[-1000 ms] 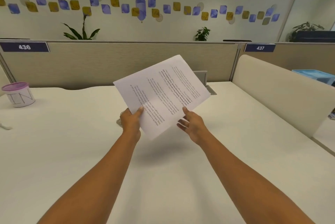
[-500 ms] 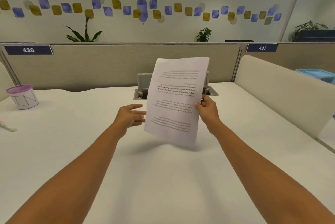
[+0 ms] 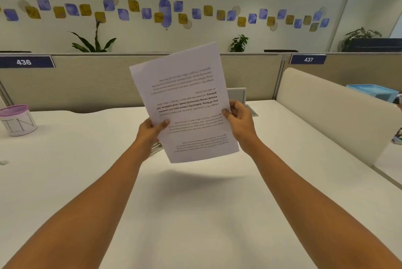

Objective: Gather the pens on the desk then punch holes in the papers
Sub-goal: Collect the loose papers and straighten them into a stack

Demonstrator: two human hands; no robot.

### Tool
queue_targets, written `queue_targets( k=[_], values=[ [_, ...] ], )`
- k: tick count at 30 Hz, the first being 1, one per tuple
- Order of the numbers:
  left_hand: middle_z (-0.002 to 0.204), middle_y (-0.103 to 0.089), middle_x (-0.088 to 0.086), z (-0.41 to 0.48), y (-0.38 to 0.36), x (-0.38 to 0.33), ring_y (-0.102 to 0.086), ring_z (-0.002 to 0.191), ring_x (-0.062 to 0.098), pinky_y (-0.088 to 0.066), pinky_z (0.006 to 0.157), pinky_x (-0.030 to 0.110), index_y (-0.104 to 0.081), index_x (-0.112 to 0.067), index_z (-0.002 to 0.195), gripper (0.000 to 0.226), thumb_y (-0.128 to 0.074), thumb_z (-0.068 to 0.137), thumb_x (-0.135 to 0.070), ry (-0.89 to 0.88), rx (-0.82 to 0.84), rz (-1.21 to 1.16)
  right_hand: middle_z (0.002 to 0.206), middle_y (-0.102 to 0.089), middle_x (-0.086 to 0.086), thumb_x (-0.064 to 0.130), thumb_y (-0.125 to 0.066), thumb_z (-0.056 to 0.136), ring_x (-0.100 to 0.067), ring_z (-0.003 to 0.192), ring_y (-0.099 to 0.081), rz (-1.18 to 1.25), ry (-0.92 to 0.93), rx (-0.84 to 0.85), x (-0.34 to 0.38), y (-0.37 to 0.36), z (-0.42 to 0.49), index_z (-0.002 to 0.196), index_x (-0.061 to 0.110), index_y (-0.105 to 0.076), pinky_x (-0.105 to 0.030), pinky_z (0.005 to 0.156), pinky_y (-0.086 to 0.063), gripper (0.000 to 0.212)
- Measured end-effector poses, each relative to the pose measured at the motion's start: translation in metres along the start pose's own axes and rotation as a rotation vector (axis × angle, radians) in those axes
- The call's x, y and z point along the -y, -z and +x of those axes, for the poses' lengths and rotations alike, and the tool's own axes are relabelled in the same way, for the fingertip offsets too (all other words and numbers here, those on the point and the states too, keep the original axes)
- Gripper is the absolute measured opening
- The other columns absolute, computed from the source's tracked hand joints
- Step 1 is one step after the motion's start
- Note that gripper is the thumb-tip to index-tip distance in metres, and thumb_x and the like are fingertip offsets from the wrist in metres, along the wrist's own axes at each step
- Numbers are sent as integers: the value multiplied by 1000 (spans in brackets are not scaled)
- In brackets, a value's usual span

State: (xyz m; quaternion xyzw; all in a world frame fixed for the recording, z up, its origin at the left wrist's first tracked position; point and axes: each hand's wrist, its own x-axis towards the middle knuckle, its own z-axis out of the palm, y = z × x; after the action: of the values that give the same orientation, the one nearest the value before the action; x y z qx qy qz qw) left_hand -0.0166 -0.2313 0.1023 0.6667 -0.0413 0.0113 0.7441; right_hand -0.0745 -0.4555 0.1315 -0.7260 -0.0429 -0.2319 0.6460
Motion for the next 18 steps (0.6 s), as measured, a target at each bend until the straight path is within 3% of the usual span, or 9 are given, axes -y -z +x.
queue_targets(
  k=[3,7,12,18],
  values=[
    [100,-66,5,6,3,-9,-63,90,24,-53,77,36,-60,-10,108,23,-61,85,-8,-90,-53,-55,96,-66,6,10,-50,93,-8,84,-65,56,-2,-54,1,1,1,95,23,-57,-20,70,-57,14],
    [95,-66,1,5,-1,-6,-64,83,17,-53,71,27,-61,-6,107,23,-60,85,-2,-168,-45,-2,101,-66,-3,11,-55,91,-18,89,-65,78,-49,-88,-9,3,-4,99,20,-58,-34,80,-57,13],
    [95,-64,4,-6,-2,24,-62,83,22,-51,67,23,-61,-5,102,18,-57,86,2,-90,-9,40,114,-63,-9,10,-55,91,-29,102,-62,18,-205,-88,-37,-1,-22,114,16,-56,-50,91,-52,24],
    [86,-68,-5,-2,-6,8,-64,73,12,-53,54,17,-63,-13,97,18,-57,87,0,-138,-15,80,109,-64,-7,9,-56,90,-30,100,-62,14,-186,-133,-27,1,-13,114,13,-57,-49,89,-53,24]
  ],
)
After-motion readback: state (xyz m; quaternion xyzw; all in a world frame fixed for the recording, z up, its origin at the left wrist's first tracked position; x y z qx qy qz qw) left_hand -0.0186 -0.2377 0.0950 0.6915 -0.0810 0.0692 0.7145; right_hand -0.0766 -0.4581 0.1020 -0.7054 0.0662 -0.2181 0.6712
